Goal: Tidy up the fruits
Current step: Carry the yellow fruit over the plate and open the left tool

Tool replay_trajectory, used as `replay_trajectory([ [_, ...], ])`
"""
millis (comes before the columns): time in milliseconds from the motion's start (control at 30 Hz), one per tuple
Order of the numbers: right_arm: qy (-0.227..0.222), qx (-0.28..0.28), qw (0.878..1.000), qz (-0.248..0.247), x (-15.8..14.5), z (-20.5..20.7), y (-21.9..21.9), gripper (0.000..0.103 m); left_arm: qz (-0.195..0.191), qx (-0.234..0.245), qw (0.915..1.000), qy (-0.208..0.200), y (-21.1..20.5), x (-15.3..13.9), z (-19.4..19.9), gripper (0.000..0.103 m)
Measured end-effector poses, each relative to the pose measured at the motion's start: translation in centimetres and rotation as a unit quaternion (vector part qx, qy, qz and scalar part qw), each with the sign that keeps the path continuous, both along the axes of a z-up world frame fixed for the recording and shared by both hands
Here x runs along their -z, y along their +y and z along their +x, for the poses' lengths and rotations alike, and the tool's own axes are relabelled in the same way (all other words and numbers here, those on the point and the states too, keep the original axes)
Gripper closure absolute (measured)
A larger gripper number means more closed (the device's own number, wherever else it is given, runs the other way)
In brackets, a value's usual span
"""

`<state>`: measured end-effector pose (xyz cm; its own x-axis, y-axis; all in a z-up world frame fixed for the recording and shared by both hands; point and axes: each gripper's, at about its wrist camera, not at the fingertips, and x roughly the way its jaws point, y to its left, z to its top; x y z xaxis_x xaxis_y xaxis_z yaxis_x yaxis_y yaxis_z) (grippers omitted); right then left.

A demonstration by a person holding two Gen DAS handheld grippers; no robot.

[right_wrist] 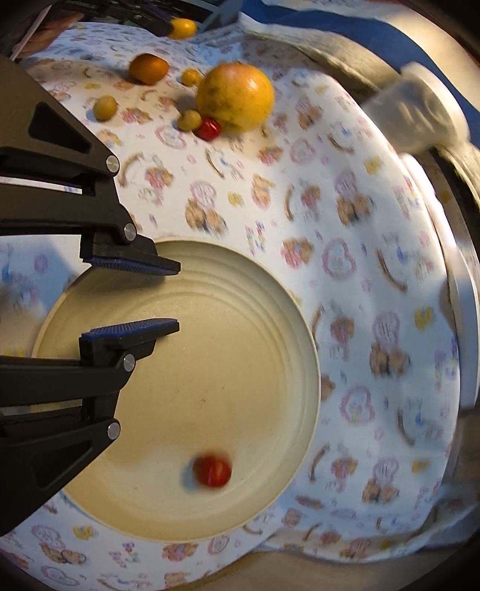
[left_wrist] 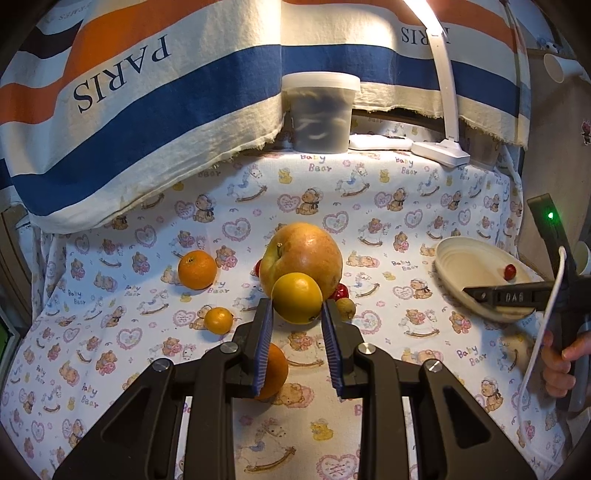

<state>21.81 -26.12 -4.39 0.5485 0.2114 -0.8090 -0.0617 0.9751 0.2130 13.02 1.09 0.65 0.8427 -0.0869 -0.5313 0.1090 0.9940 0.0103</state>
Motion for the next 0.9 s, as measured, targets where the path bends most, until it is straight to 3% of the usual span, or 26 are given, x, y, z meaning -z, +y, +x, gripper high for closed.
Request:
replay_trajectory([
  [233, -0.001, -0.081, 0.997, 0.006, -0.2, -1.8, 5.6, 0.077, -0.004, 0.005, 1.0, 0.004, 0.0, -0.1, -0.1, 0.077],
  [367, -0.017, -0.105, 0.994, -0.001, -0.8, -2.8, 7.3, 0.077, -0.035, 0.03, 0.9987, 0.02, 0.0, -0.1, 0.0, 0.077],
  [433, -0.029, -0.108, 0.994, -0.007, -1.3, -3.4, 7.4, 0.077, -0.032, 0.038, 0.9986, 0.018, -0.5, -0.1, -0.2, 0.077],
  [533, -0.039, -0.099, 0.994, 0.012, -2.4, -3.8, 6.4, 0.077, -0.032, 0.055, 0.9979, 0.014, -1.4, -0.1, -0.7, 0.077],
  [600, -0.054, -0.073, 0.996, -0.003, -3.2, -4.1, 5.1, 0.077, -0.045, 0.062, 0.9968, 0.025, -2.1, 0.2, -0.6, 0.077],
  [767, -0.076, -0.01, 0.996, -0.039, -4.1, -4.3, 2.1, 0.077, -0.003, 0.097, 0.995, 0.024, -5.9, -0.2, -0.5, 0.077],
  [900, -0.081, 0.024, 0.996, -0.026, -4.5, -4.0, -0.1, 0.077, -0.019, 0.111, 0.9925, 0.047, -7.8, -1.0, 0.5, 0.077],
])
